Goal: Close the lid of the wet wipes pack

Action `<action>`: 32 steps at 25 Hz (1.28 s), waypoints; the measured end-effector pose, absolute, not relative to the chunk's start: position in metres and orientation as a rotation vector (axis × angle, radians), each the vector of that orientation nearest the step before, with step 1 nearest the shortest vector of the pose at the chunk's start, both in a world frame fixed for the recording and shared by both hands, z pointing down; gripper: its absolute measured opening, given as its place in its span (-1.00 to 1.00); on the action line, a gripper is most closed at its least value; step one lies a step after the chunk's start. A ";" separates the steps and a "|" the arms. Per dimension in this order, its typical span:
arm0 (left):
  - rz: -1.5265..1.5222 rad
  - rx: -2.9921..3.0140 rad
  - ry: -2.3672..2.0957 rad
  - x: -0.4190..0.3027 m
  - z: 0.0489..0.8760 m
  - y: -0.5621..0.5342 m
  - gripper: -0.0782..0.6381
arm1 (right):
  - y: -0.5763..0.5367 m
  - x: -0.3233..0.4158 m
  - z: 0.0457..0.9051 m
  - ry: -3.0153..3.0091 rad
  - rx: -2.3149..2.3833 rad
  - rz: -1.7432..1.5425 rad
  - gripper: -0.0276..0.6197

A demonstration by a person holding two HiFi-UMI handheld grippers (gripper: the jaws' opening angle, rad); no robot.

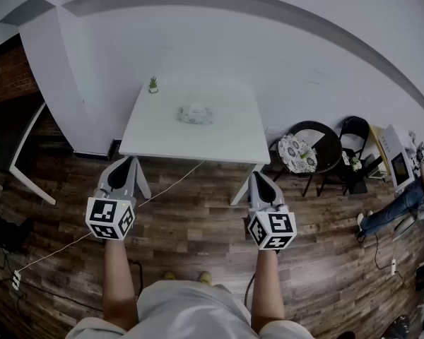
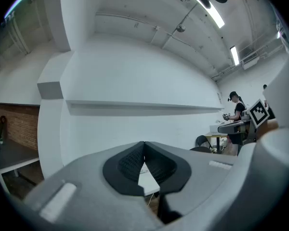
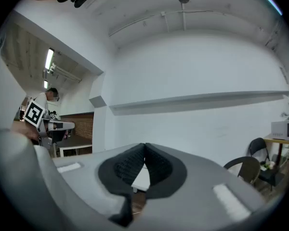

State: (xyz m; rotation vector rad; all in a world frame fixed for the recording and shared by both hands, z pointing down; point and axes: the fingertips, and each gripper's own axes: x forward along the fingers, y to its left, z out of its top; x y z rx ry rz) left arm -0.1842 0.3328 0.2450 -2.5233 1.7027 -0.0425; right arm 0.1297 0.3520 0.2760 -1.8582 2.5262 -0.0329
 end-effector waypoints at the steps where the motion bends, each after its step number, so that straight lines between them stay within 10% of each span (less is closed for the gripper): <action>1: -0.041 -2.526 1.704 -0.183 0.245 0.334 -0.77 | 0.354 0.130 0.276 2.527 -1.858 -0.035 -0.91; 21: -0.042 -2.557 1.703 -0.182 0.253 0.342 -0.77 | 0.361 0.121 0.273 2.541 -1.856 0.022 -0.90; 24: -0.039 -2.556 1.718 -0.186 0.253 0.342 -0.77 | 0.359 0.116 0.273 2.566 -1.850 0.032 -0.59; 32: -0.047 -2.558 1.725 -0.183 0.256 0.340 -0.77 | 0.354 0.120 0.281 2.548 -1.857 -0.031 -0.59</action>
